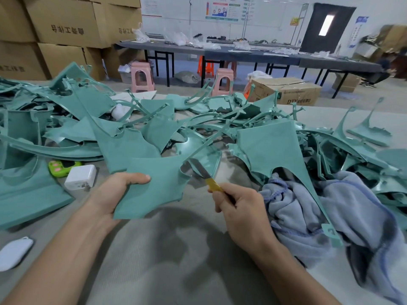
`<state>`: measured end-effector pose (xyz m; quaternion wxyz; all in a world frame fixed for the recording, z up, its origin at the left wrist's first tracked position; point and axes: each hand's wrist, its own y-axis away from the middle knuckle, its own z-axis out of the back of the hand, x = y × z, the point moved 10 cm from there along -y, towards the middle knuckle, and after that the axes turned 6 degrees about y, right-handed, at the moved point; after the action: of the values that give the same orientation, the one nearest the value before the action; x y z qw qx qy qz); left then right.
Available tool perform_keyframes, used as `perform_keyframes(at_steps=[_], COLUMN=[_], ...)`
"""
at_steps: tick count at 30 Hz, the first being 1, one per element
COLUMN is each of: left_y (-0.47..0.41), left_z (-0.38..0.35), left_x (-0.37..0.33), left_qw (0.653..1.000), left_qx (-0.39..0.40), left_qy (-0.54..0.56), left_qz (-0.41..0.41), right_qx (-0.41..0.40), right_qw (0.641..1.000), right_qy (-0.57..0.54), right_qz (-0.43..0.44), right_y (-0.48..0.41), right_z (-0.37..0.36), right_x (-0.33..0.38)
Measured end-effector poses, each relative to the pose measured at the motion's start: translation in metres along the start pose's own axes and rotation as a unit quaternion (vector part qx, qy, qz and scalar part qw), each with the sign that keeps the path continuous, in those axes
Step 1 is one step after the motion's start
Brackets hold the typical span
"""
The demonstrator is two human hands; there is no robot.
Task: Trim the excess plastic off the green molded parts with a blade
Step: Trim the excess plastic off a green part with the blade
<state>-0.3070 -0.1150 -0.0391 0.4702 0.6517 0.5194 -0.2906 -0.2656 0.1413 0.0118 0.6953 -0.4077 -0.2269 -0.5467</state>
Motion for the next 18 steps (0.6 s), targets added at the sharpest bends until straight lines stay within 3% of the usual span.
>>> perform_keyframes(at_steps=[9, 18], left_y=[0.000, 0.004], left_z=[0.003, -0.010], left_x=[-0.002, 0.006], left_qw=[0.999, 1.000], left_qx=[-0.013, 0.001], left_qy=[0.028, 0.001], left_qz=[-0.006, 0.027], right_qx=[0.140, 0.037], right_qw=[0.984, 0.999], right_qy=[0.073, 0.016], right_qz=[0.086, -0.014], right_y=[0.006, 0.000], right_z=[-0.033, -0.012], right_x=[0.020, -0.006])
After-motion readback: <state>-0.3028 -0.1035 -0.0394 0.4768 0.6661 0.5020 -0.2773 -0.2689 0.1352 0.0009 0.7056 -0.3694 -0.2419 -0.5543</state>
